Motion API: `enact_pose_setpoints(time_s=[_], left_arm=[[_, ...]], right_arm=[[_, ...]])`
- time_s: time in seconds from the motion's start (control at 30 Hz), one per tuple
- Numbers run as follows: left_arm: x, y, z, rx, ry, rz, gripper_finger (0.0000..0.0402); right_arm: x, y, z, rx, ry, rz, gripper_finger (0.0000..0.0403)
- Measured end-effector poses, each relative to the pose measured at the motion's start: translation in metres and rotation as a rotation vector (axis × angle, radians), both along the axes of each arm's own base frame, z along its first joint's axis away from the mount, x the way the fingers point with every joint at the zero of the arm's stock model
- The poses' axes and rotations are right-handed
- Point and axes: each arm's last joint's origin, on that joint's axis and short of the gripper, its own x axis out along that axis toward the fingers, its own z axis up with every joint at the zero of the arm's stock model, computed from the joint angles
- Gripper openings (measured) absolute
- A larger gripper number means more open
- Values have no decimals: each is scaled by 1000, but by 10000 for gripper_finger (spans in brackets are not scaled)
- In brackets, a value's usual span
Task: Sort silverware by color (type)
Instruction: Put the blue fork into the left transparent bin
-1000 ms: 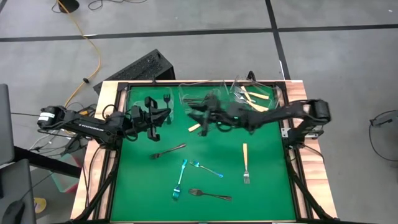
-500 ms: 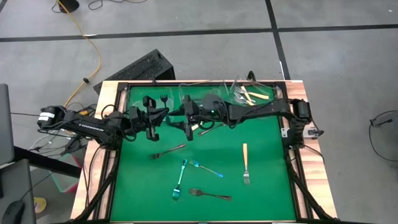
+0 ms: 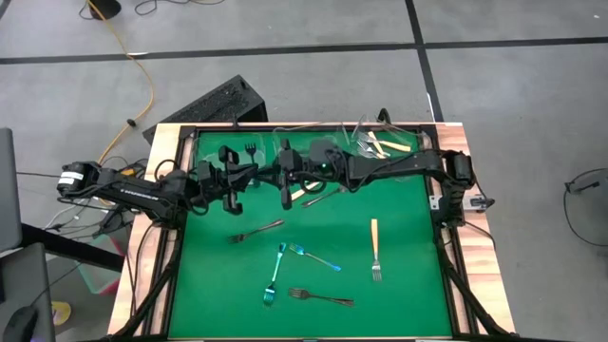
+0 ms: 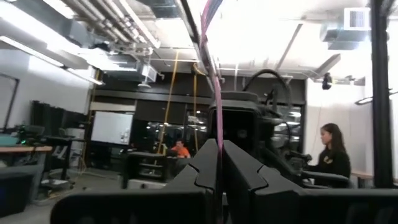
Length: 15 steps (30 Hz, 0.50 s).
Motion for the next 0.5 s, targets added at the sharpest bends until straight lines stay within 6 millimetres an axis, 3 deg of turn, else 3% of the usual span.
enact_pose_setpoints(time_s=[0.07,0.5], left_arm=[[0,0,0,-4,3,-5,0],[0,0,-1,-16,6,-7,0]], right_arm=[[0,0,0,0,3,8,22],[0,0,-1,-3,9,4,21]])
